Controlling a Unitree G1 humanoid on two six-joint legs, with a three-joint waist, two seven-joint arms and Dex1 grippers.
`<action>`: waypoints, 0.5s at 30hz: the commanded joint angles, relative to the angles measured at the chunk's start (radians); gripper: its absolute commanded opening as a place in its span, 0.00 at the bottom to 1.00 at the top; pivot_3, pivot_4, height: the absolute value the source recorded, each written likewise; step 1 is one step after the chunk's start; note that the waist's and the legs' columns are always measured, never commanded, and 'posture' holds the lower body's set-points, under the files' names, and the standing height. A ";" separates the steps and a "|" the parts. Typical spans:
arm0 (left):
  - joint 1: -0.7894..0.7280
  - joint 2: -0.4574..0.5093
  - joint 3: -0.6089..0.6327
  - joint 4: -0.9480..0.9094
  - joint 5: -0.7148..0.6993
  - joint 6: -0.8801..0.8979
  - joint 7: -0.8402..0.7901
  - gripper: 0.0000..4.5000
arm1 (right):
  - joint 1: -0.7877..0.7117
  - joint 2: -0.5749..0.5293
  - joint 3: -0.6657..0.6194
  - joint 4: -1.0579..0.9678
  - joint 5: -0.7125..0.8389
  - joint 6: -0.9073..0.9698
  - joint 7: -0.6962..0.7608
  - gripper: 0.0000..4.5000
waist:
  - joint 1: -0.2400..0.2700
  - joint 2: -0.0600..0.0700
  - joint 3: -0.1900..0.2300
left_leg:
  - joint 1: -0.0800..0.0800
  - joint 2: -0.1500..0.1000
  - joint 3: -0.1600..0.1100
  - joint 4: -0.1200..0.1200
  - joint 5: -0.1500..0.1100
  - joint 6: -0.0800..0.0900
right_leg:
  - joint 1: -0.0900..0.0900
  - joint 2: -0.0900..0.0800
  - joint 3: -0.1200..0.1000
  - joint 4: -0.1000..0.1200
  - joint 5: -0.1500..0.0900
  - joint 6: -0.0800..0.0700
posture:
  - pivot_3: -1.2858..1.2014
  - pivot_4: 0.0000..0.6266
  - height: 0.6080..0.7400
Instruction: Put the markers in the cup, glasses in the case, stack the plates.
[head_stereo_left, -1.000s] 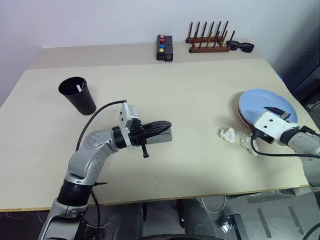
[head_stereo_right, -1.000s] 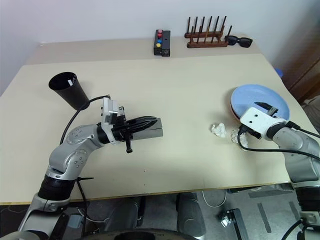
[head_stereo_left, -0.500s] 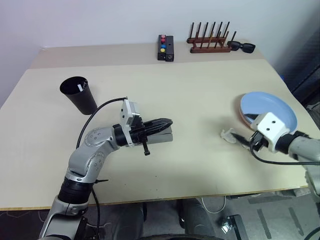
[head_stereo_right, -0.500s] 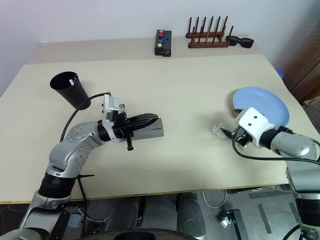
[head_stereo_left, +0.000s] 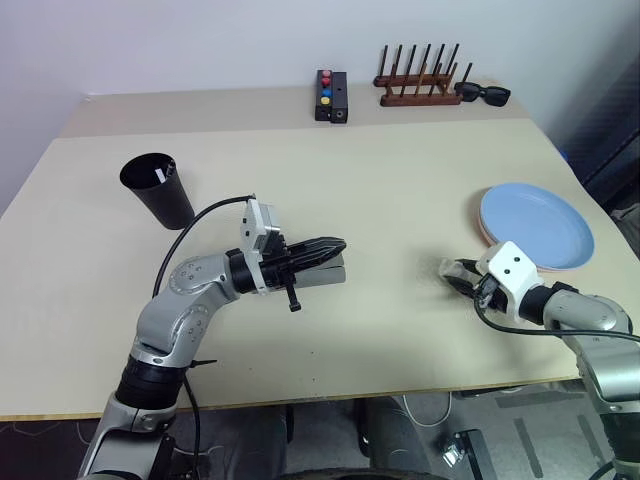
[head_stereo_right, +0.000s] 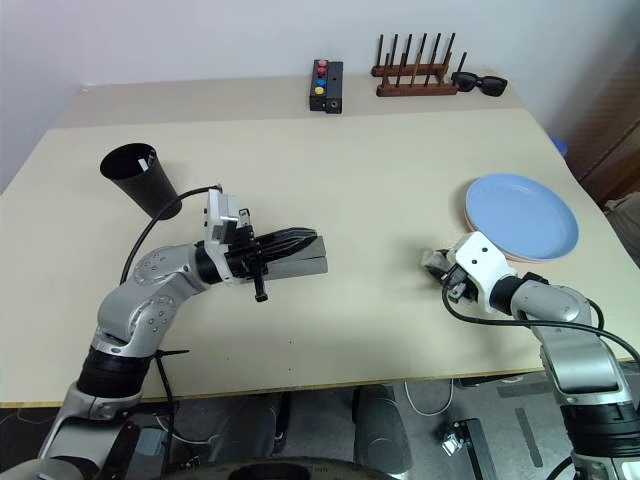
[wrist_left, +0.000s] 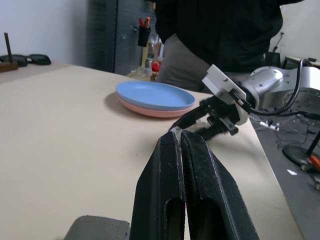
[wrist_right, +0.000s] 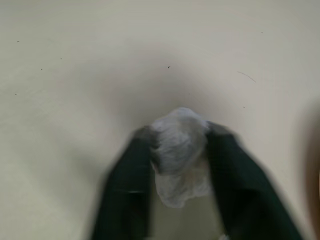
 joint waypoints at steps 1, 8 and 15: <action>-0.004 0.006 0.015 -0.042 -0.026 0.007 -0.004 0.02 | -0.018 -0.008 -0.017 -0.012 0.001 -0.012 -0.003 0.01 | 0.000 0.000 0.000 | 0.000 0.000 0.000 0.000 0.000 0.000 | 0.000 0.000 0.000 0.000 0.000 0.000 | 0.52 0.24 0.95; -0.019 0.021 -0.005 -0.050 -0.010 0.017 -0.014 0.02 | -0.131 0.010 -0.090 0.037 -0.011 -0.023 -0.113 0.01 | -0.001 0.000 0.000 | 0.000 0.000 0.000 0.000 0.000 0.000 | 0.000 0.000 0.000 0.000 0.000 0.000 | 0.52 0.24 0.95; -0.033 0.007 -0.024 -0.045 0.037 -0.026 -0.002 0.02 | -0.230 -0.025 -0.143 0.227 -0.095 -0.006 -0.262 0.01 | 0.002 0.000 0.000 | -0.001 0.000 0.000 0.000 0.000 0.000 | 0.000 0.000 0.000 -0.001 0.000 0.000 | 0.52 0.24 0.95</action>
